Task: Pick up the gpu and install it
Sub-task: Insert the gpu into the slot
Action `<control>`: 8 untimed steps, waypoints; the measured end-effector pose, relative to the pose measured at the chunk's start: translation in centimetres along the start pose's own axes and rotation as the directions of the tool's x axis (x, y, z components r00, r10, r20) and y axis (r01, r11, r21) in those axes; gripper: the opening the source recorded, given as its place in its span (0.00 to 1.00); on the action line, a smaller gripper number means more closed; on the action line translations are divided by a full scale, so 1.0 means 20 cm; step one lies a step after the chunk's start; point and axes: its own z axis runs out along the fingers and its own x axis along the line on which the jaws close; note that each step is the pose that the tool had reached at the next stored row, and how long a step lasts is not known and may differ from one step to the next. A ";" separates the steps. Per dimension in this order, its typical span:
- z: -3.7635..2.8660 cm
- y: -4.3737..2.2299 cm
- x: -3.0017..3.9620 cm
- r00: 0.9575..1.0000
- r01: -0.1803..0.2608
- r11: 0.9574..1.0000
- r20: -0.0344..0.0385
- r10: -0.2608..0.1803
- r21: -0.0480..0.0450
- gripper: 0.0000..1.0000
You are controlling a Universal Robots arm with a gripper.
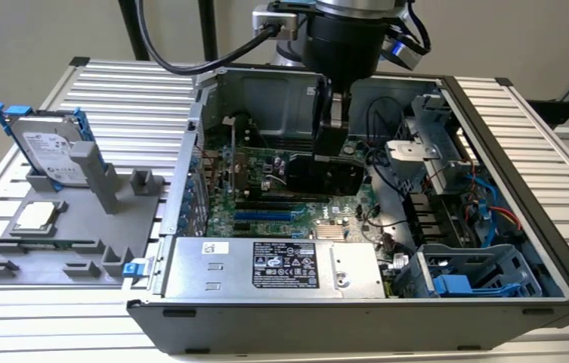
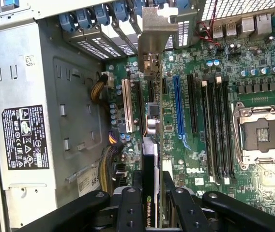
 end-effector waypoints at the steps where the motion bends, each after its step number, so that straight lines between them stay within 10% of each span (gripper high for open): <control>1: 0.003 0.000 -0.001 1.000 0.000 1.000 -0.001 0.000 0.000 0.00; 8: 0.011 0.000 -0.002 1.000 0.000 1.000 -0.004 0.000 0.000 0.00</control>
